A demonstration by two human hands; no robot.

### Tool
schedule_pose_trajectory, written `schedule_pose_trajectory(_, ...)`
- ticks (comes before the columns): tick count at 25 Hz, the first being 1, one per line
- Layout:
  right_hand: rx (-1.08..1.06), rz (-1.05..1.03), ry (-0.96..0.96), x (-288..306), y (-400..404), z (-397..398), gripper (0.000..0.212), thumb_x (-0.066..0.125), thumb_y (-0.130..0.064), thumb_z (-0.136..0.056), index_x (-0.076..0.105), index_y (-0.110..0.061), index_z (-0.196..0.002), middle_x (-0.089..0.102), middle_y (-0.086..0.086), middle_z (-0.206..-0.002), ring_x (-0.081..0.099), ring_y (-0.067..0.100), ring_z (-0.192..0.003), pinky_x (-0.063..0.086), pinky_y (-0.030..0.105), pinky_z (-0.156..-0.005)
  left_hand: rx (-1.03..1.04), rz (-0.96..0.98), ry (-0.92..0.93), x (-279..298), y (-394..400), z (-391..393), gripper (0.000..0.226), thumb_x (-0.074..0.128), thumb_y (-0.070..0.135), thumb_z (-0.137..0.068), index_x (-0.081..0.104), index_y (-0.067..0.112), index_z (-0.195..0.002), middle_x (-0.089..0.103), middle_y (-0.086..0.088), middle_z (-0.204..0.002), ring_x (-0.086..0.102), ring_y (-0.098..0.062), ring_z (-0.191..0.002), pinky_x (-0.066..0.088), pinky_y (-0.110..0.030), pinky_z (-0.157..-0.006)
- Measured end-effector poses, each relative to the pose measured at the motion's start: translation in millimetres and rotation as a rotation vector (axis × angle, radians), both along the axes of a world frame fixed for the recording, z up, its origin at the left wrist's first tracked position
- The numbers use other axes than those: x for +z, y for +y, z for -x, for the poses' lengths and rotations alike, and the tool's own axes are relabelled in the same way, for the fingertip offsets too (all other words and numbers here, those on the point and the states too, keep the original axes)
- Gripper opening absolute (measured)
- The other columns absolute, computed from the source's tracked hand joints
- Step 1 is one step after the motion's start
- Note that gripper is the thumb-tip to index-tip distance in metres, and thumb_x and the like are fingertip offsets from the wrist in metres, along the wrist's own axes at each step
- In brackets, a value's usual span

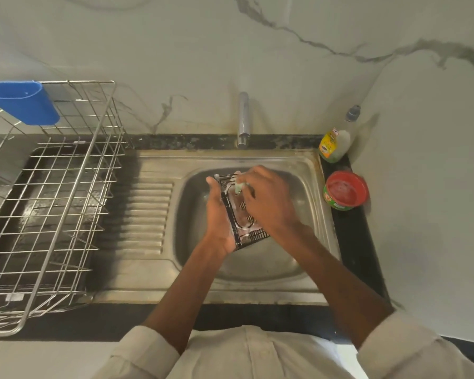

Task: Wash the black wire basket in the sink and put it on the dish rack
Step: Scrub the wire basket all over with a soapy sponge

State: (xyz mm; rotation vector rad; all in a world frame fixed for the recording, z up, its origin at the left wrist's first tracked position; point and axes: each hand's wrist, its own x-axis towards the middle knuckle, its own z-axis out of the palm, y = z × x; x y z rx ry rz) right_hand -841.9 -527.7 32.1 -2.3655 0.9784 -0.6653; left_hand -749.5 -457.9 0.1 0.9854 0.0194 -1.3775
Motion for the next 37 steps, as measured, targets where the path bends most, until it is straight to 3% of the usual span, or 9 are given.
schedule_pose_trajectory(3,0.041,-0.033,-0.006,-5.9,30.4,24.2,0.022,0.068,-0.001,-0.090,0.078,-0.015,-0.104,0.069,0.000,-0.098,0.064,0.014,-0.084,0.052,0.026,-0.076,0.046,-0.023,-0.008,0.2,-0.6,-8.6,0.083,0.036,0.085,-0.097,0.081,0.016,-0.108,0.077,-0.010,-0.100,0.075,-0.025,-0.082,0.061,-0.034,-0.070)
schedule_pose_trajectory(8,-0.306,-0.310,-0.239,11.8,30.0,-13.1,0.021,0.071,-0.009,-0.088,0.081,-0.022,-0.100,0.079,-0.010,-0.096,0.070,0.001,-0.085,0.057,0.024,-0.086,0.033,-0.001,-0.040,-2.5,1.0,5.3,0.065,0.044,0.071,-0.103,0.084,0.020,-0.102,0.078,-0.005,-0.102,0.076,-0.022,-0.095,0.059,-0.035,-0.079)
schedule_pose_trajectory(11,-0.115,-0.410,-0.255,16.5,44.8,-8.5,0.018,0.075,-0.008,-0.086,0.082,-0.023,-0.096,0.079,-0.012,-0.092,0.070,-0.004,-0.080,0.053,0.015,-0.078,0.071,0.001,-0.013,-1.4,3.5,-2.1,0.061,0.052,0.072,-0.099,0.080,0.018,-0.091,0.075,-0.003,-0.089,0.073,-0.021,-0.088,0.057,-0.036,-0.078)
schedule_pose_trajectory(17,-0.124,-0.054,0.006,-4.1,56.0,40.6,0.029,0.066,0.001,-0.090,0.076,-0.018,-0.109,0.070,0.001,-0.105,0.068,0.018,-0.089,0.058,0.035,-0.083,0.099,0.014,0.022,5.3,4.7,-1.9,0.076,0.041,0.074,-0.103,0.084,0.013,-0.089,0.075,-0.009,-0.089,0.072,-0.026,-0.078,0.057,-0.036,-0.078)
schedule_pose_trajectory(22,-0.146,0.036,-0.158,-23.3,61.4,49.1,0.027,0.071,0.006,-0.086,0.080,-0.013,-0.104,0.071,0.001,-0.102,0.066,0.008,-0.074,0.058,0.021,-0.072,0.130,-0.048,-0.023,-0.3,2.2,3.1,0.084,0.041,0.085,-0.094,0.083,0.013,-0.100,0.075,-0.018,-0.103,0.071,-0.037,-0.096,0.056,-0.048,-0.094)
schedule_pose_trajectory(26,-0.168,0.121,-0.205,-29.1,64.7,48.5,0.023,0.073,0.004,-0.086,0.079,-0.011,-0.102,0.071,0.003,-0.101,0.067,0.010,-0.079,0.049,0.011,-0.076,0.122,-0.071,-0.002,-1.3,1.7,6.5,0.062,0.054,0.064,-0.101,0.072,0.005,-0.110,0.068,-0.025,-0.110,0.070,-0.039,-0.092,0.054,-0.050,-0.097)
schedule_pose_trajectory(29,-0.329,-0.016,-0.310,-32.9,61.8,54.8,0.019,0.071,-0.002,-0.090,0.078,-0.014,-0.103,0.073,0.000,-0.102,0.069,0.009,-0.080,0.058,0.023,-0.075,0.229,-0.097,0.105,-9.8,-1.5,1.4,0.060,0.054,0.061,-0.103,0.069,0.007,-0.126,0.069,-0.031,-0.131,0.070,-0.051,-0.118,0.052,-0.063,-0.107)
schedule_pose_trajectory(32,-0.154,-0.029,-0.343,-40.0,70.1,53.7,0.015,0.072,-0.002,-0.089,0.077,-0.011,-0.100,0.074,-0.002,-0.102,0.069,0.005,-0.084,0.059,0.025,-0.074,0.319,-0.070,0.219,-14.5,-4.0,-2.6,0.069,0.053,0.063,-0.102,0.062,0.008,-0.143,0.060,-0.033,-0.146,0.063,-0.057,-0.128,0.047,-0.073,-0.108)
schedule_pose_trajectory(37,0.027,-0.064,-0.348,-24.4,58.7,38.7,0.020,0.068,0.004,-0.087,0.078,-0.011,-0.098,0.069,-0.002,-0.099,0.064,0.007,-0.091,0.057,0.036,-0.094,0.264,-0.106,0.162,-14.7,-1.3,-2.4,0.094,0.047,0.081,-0.095,0.060,0.004,-0.148,0.063,-0.026,-0.142,0.065,-0.043,-0.130,0.046,-0.057,-0.118)
